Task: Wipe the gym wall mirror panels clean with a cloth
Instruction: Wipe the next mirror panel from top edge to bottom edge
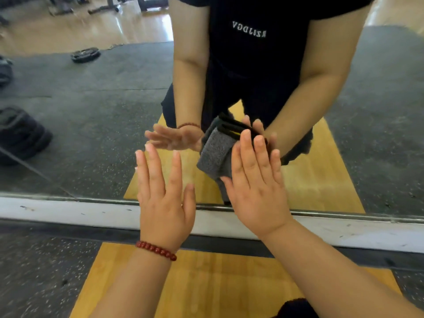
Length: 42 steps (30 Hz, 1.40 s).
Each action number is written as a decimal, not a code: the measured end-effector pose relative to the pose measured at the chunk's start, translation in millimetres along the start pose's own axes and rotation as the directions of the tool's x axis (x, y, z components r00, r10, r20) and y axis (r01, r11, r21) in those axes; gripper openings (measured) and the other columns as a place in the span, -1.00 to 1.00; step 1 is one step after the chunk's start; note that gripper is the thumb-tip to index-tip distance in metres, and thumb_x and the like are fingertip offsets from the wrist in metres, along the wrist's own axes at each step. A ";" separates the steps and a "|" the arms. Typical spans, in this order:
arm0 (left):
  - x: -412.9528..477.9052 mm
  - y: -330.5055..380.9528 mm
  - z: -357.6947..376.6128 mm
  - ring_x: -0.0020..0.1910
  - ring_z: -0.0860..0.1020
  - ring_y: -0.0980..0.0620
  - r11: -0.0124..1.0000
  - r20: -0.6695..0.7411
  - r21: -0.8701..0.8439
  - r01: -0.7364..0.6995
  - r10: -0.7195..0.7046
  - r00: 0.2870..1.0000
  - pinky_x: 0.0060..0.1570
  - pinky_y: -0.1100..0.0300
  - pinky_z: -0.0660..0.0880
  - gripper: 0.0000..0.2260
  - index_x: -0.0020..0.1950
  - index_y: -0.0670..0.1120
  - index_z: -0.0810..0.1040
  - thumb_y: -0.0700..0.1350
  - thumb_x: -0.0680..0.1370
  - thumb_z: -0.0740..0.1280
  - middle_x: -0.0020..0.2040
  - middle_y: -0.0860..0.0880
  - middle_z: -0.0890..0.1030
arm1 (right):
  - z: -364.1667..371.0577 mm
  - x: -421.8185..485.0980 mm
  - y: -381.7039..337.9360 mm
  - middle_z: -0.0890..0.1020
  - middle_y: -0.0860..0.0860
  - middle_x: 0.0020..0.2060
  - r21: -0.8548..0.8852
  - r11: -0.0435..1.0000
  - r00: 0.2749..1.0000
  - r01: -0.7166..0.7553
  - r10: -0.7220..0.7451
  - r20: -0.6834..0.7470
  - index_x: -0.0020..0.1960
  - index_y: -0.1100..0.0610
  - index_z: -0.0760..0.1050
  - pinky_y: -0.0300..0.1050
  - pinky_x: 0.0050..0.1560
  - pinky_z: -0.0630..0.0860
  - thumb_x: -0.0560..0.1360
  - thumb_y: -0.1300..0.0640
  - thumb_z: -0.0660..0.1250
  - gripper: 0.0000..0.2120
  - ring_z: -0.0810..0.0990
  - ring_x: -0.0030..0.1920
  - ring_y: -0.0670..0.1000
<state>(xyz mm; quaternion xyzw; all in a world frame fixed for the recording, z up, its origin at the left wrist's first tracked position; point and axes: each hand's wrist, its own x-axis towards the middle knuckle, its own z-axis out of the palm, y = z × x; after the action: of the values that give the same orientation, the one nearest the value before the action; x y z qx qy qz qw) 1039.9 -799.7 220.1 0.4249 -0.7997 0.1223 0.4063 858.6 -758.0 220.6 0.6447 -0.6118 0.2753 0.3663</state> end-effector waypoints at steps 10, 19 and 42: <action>23.8 -46.4 -39.3 0.57 -0.01 -0.22 0.977 0.186 0.207 -0.058 0.018 0.982 0.45 -0.15 0.14 -0.46 0.57 -0.13 0.12 0.00 0.62 0.12 0.57 -0.25 0.03 | -12.0 44.0 23.7 -0.04 0.07 0.61 -0.101 0.809 0.815 0.579 -0.572 0.093 0.60 0.19 0.07 0.05 0.57 -0.24 0.59 0.13 0.14 -0.39 -0.13 0.60 0.10; 17.3 -97.2 -26.1 0.58 -0.10 -0.21 0.951 0.115 0.218 -0.217 0.196 0.974 0.54 -0.04 -0.21 -0.45 0.60 -0.09 0.05 0.02 0.64 0.11 0.60 -0.18 -0.05 | 55.3 -24.5 -25.7 -0.21 0.19 0.59 -0.143 0.648 0.656 0.748 -0.690 0.307 0.62 0.11 -0.11 0.13 0.54 -0.35 0.61 0.27 -0.23 -0.43 -0.24 0.59 0.17; 20.1 -101.3 23.7 0.59 -0.18 -0.09 0.978 -0.240 0.023 -0.209 0.208 0.948 0.52 -0.16 -0.21 -0.43 0.57 -0.07 0.11 0.02 0.61 0.21 0.62 -0.09 -0.09 | 33.9 45.2 -68.8 -0.05 0.10 0.59 -0.220 0.974 0.981 -0.057 0.014 -0.192 0.62 -0.04 -0.06 0.12 0.55 -0.23 0.65 -0.08 0.15 -0.36 -0.19 0.59 0.09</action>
<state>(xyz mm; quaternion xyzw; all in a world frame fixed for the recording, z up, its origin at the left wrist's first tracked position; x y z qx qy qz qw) 1099.7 -885.9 204.9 0.3194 -0.7850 0.2140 0.4857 928.1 -813.1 227.9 0.5590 -0.6130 0.2711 0.4880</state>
